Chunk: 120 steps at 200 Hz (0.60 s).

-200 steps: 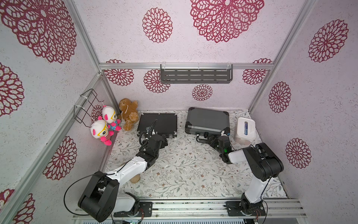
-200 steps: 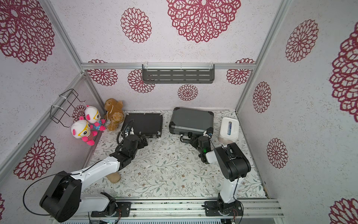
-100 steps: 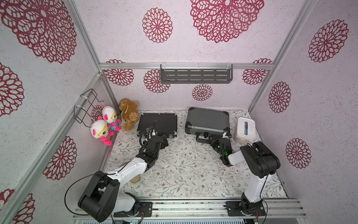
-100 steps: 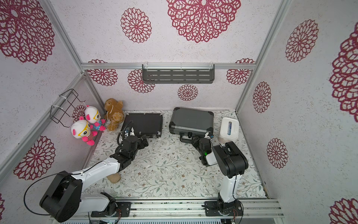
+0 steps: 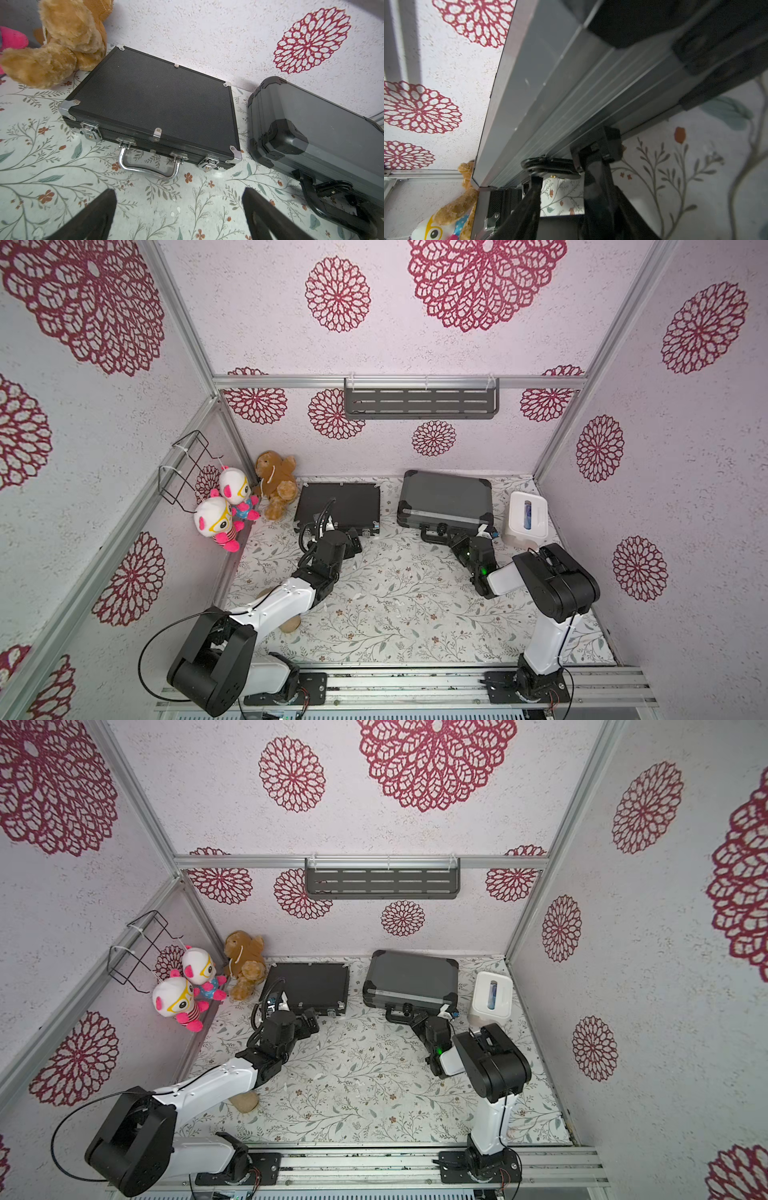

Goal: Open the poker set cases
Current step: Pick up the poker set case from the center of the board.

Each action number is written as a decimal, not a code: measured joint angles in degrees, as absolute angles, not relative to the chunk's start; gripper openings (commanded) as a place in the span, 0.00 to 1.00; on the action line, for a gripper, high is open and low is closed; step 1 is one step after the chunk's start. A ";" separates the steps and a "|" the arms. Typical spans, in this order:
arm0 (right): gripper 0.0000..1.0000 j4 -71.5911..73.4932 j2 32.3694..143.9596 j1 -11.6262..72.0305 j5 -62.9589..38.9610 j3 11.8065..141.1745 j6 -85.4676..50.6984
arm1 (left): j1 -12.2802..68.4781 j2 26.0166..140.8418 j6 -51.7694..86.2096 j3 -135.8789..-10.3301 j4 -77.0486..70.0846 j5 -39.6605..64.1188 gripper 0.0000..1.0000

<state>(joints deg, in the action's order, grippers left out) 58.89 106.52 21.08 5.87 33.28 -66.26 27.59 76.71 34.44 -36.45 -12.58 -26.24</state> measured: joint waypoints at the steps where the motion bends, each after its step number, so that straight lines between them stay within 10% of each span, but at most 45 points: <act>1: 0.51 58.92 106.54 21.10 5.98 33.28 -66.26 | 27.59 76.69 34.50 -36.45 -12.58 -26.28 0.99; 120: 0.18 62.35 109.34 24.08 14.04 32.80 -79.26 | 27.59 75.61 37.58 -33.78 -12.60 -35.57 1.00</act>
<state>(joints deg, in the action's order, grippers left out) 62.35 109.34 24.08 14.04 32.80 -79.26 27.59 75.61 37.58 -33.78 -12.60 -35.57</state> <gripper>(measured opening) 0.281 0.998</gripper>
